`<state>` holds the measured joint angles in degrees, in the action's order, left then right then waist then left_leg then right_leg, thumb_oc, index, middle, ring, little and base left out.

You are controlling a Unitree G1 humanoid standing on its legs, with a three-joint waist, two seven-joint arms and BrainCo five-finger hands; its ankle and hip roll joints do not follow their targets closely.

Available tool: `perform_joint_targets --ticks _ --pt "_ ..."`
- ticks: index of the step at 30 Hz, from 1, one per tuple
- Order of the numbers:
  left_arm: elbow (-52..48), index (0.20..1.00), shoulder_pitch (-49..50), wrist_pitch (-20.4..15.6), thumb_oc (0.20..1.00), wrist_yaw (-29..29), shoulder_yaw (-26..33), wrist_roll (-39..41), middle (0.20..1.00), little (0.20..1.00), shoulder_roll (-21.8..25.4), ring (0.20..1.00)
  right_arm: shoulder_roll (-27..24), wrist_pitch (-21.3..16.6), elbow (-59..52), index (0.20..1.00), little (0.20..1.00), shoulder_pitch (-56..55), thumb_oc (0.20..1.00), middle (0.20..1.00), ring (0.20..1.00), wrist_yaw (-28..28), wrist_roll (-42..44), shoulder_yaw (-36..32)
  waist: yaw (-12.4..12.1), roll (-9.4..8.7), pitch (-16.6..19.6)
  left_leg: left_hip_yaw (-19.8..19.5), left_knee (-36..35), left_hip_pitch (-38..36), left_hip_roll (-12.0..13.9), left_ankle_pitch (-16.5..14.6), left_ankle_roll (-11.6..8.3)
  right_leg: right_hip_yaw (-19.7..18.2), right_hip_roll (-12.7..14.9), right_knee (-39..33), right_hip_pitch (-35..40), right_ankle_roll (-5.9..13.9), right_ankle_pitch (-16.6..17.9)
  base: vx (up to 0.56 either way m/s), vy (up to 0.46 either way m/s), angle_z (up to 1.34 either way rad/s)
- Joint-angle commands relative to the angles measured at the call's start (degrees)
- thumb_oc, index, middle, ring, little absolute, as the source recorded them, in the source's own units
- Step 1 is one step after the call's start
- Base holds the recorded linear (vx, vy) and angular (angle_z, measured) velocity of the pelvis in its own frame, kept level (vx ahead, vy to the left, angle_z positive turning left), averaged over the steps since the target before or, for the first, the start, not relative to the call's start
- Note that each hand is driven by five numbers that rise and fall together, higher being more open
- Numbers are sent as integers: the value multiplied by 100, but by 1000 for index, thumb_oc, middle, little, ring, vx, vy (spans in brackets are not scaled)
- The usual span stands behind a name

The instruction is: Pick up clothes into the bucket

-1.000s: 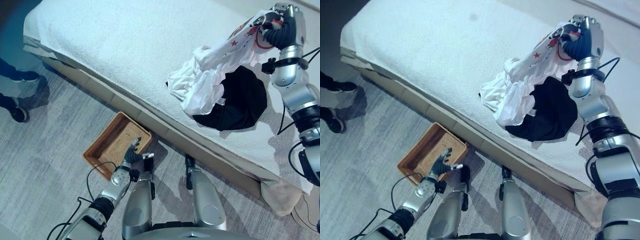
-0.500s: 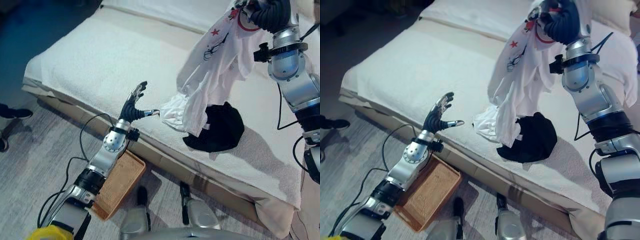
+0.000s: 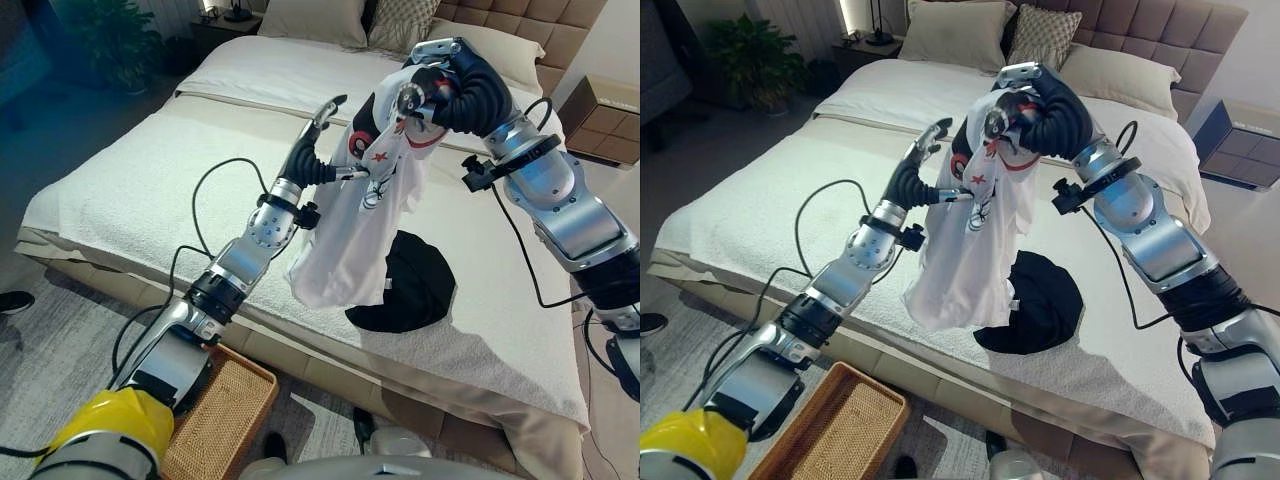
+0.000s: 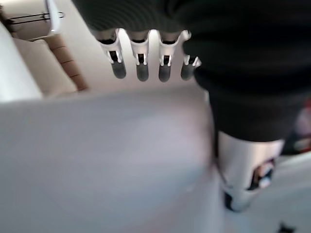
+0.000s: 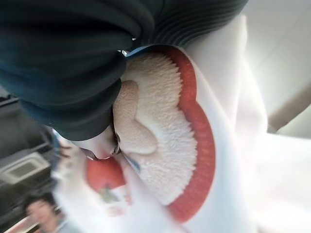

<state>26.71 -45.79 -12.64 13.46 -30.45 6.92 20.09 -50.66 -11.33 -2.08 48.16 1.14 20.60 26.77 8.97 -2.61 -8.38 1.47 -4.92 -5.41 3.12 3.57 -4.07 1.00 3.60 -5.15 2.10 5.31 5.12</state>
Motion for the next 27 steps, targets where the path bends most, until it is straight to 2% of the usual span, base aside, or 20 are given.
perform_joint_targets --ticks 1,5,6,7,8,9,10,14,15,16,17,18,19,20,22,23,24,27 --pt "744 1000 -375 73 1000 -103 -252 -159 1000 1000 -156 1000 -70 -435 -464 200 200 45 200 200 200 -126 843 -193 -86 -205 493 42 497 97 -88 -585 75 223 232 496 47 273 -499 0 0 0" --pt "972 1000 -413 166 1000 -352 -456 -77 1000 1000 -374 1000 -20 -447 -738 200 200 -45 200 200 200 -242 1153 -271 -72 -180 519 -2 464 67 -84 -559 76 284 246 471 105 266 -504 -2 1 6" --pt "946 1000 -399 201 1000 -734 -658 355 1000 1000 -412 1000 -15 -424 -791 200 200 -36 200 200 200 -260 1222 -291 -63 -152 517 -22 464 66 -90 -551 79 302 251 462 109 267 -488 -18 4 4" --pt "946 1000 -400 201 1000 -738 -661 361 1000 1000 -409 1000 -15 -423 -793 200 200 -40 200 200 200 -261 1223 -297 -64 -154 517 -23 464 66 -90 -551 79 303 250 461 110 267 -487 -22 12 4" --pt "844 1000 -462 321 1000 -1223 -970 894 1000 1000 -385 1000 0 -385 -804 200 200 -63 200 200 200 -260 1252 -334 -54 -119 523 -23 457 68 -96 -544 81 308 252 431 113 274 -462 0 0 0" --pt "844 1000 -462 321 1000 -1223 -971 894 1000 1000 -385 1000 0 -385 -805 200 200 -64 200 200 200 -260 1252 -336 -54 -120 522 -23 457 68 -96 -544 81 308 252 431 114 274 -461 0 0 0" --pt "762 1000 -581 476 1000 -1590 -1305 1276 1000 1000 -331 1000 11 -342 -797 200 200 -60 200 200 200 -241 1177 -329 -54 -85 523 -24 462 77 -98 -534 83 313 255 410 120 282 -444 0 0 0" --pt "942 1000 -692 688 1000 -1905 -1613 1348 1000 1000 -356 1000 96 -275 -755 200 200 -110 200 200 200 -222 1004 -378 -66 -66 510 -34 482 98 -98 -528 88 318 257 383 129 285 -424 0 0 0" --pt "1003 953 -654 741 953 -2021 -1644 1597 953 953 -389 953 136 -265 -748 200 200 -118 200 200 200 -225 993 -401 -66 -59 508 -40 488 105 -100 -525 89 315 259 380 124 286 -421 0 0 0" --pt "1006 953 -656 740 953 -2024 -1646 1602 953 953 -388 953 136 -264 -750 200 200 -121 200 200 200 -225 992 -404 -67 -60 509 -40 488 106 -100 -525 89 315 259 380 124 286 -421 0 0 0" --pt "1019 555 -624 763 555 -2137 -1676 1873 555 555 -390 555 163 -267 -726 200 200 -114 200 200 200 -213 960 -415 -60 -55 507 -43 486 103 -101 -522 89 317 259 378 128 287 -419 0 0 0" --pt "980 200 -546 890 200 -2445 -1815 2511 200 200 -316 200 230 -288 -663 200 200 -81 200 200 200 -186 938 -432 -42 -36 509 -44 487 96 -107 -523 88 301 259 378 134 287 -417 0 0 0" --pt "979 200 -546 890 200 -2445 -1815 2511 200 200 -316 200 230 -288 -663 200 200 -81 200 200 200 -186 938 -432 -42 -36 509 -44 487 96 -107 -523 88 301 259 378 135 287 -417 0 0 0" --pt "771 200 -537 1110 200 -2878 -2060 3224 200 200 -174 200 296 -304 -565 200 200 -36 200 200 200 -158 889 -406 -28 -15 522 -39 487 81 -109 -529 89 294 257 368 143 293 -407 0 0 0" --pt "500 200 -498 1241 200 -3138 -2223 3784 200 200 88 200 397 -330 -421 200 200 -21 200 200 200 -134 846 -391 -30 -1 533 -30 487 61 -114 -540 93 285 259 358 159 301 -399 0 0 0" --pt "490 200 -497 1246 200 -3136 -2224 3790 200 200 100 200 403 -331 -418 200 200 -19 200 200 200 -134 845 -391 -28 -6 533 -28 487 60 -114 -541 93 283 259 358 159 301 -399 0 0 0" --pt "291 200 -409 1362 200 -3338 -2328 4110 200 200 343 200 495 -321 -215 200 200 -24 200 200 200 -81 758 -376 -43 6 534 -26 490 50 -121 -546 99 263 262 349 163 305 -389 -2 12 -4" --pt "144 200 -337 1326 200 -3368 -2341 4250 200 200 559 200 540 -329 -105 200 200 -43 200 200 200 -60 665 -364 -54 1 534 -31 502 56 -126 -551 100 253 265 348 158 302 -384 -1 5 -3"
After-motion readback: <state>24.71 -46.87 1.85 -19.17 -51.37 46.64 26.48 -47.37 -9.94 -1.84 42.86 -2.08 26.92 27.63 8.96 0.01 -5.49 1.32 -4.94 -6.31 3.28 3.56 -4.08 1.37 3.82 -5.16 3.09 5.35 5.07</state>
